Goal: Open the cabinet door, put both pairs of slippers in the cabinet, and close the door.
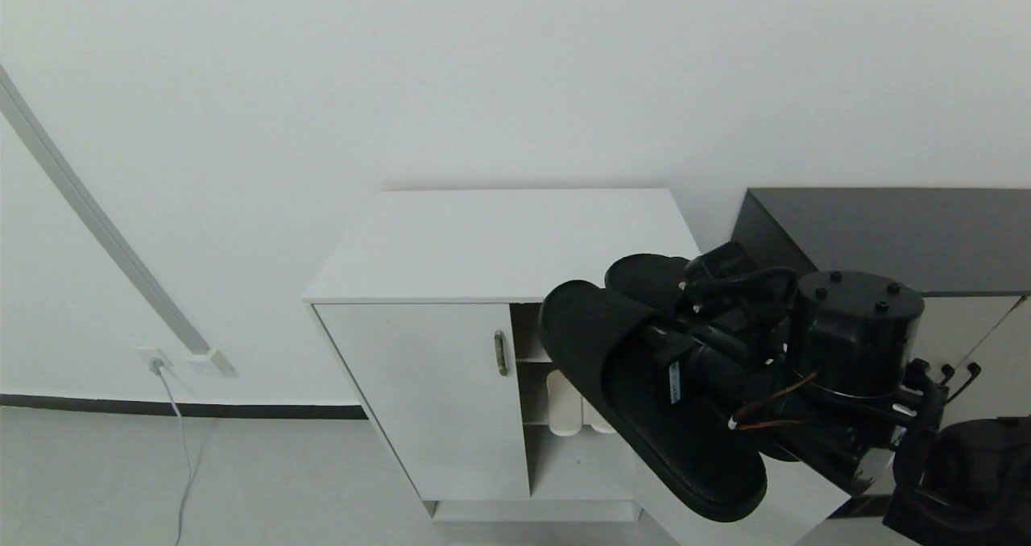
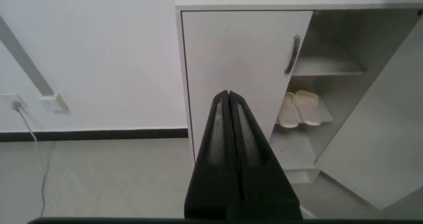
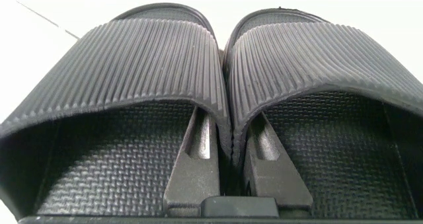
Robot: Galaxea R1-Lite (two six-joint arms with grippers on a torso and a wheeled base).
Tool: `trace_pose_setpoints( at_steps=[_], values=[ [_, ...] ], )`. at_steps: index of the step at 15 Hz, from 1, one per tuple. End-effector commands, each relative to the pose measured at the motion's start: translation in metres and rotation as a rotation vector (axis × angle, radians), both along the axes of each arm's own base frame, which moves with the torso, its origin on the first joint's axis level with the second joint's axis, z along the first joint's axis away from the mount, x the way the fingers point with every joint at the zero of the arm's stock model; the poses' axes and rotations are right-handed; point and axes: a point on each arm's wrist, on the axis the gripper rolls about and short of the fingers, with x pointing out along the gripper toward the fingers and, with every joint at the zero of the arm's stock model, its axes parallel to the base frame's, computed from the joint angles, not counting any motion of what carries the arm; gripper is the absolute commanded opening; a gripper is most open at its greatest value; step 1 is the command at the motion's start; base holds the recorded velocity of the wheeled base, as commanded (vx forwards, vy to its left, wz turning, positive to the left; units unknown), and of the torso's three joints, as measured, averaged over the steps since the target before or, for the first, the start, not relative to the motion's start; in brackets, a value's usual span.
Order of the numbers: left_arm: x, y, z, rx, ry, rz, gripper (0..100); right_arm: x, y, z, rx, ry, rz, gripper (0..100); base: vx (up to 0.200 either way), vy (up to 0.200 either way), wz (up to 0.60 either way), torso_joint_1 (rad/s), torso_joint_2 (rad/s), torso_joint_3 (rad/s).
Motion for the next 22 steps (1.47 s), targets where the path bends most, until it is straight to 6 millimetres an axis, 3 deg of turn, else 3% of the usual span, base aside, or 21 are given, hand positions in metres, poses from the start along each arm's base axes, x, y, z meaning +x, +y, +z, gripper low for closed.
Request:
trace_pose_setpoints(
  at_steps=[1,7,10,18,22],
  values=[
    [0.0001,0.0,0.0001,0.0,0.001,0.0,0,-0.0004,-0.0005,0.0002,0.001,0.0,0.002,0,0.0,0.0,0.0,0.0,0.0,0.0],
    [0.0001,0.0,-0.0001,0.003,0.003,0.0,0,-0.0021,-0.0022,-0.0007,0.0,-0.004,0.002,0,0.0,0.0,0.0,0.0,0.0,0.0],
    [0.0001,0.0,0.0001,0.004,0.001,-0.001,0,-0.0021,-0.0022,-0.0007,0.0,-0.004,0.001,0,-0.2,0.0,0.0,0.007,0.0,0.002],
    [0.0001,0.0,0.0001,-0.003,0.001,0.0,0,-0.0033,-0.0033,-0.0029,-0.006,0.003,0.004,0,0.0,0.0,0.0,0.0,0.0,0.0],
    [0.0001,0.0,0.0001,-0.002,0.001,0.0,0,-0.0039,-0.0035,-0.0008,0.01,-0.015,0.015,0,0.0,0.0,0.0,-0.149,0.34,0.19]
  ],
)
